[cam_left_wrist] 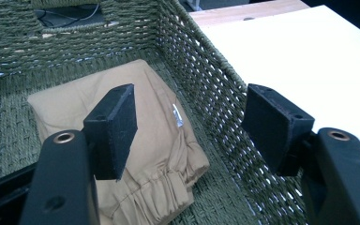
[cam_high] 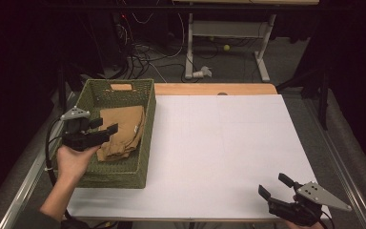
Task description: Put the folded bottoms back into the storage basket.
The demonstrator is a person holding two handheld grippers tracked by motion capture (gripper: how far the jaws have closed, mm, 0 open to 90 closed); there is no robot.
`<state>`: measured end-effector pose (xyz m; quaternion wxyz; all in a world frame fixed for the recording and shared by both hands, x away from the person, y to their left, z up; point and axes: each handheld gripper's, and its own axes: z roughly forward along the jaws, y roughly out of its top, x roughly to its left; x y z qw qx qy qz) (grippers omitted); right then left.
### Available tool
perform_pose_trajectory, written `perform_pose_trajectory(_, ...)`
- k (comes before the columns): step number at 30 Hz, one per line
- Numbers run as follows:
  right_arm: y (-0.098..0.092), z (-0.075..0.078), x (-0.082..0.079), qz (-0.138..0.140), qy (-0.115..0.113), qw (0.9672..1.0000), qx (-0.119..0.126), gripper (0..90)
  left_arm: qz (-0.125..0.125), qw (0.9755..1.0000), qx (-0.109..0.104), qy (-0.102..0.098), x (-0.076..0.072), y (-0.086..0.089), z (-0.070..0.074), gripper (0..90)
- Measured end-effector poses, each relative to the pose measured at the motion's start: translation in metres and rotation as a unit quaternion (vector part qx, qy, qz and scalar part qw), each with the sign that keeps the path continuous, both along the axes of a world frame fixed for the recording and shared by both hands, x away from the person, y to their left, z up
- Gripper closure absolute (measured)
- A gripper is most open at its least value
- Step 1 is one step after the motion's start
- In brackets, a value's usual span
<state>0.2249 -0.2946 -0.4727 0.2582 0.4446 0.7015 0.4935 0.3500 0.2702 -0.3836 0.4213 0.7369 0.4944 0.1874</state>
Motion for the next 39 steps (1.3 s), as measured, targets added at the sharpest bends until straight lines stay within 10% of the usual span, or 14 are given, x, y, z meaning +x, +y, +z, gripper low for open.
perform_pose_trajectory(39,0.0,-0.001,0.001,-0.001,0.003,1.0,0.0,19.3,-0.004,0.9996,-0.002,-0.028,-0.047,0.021,0.0,34.0)
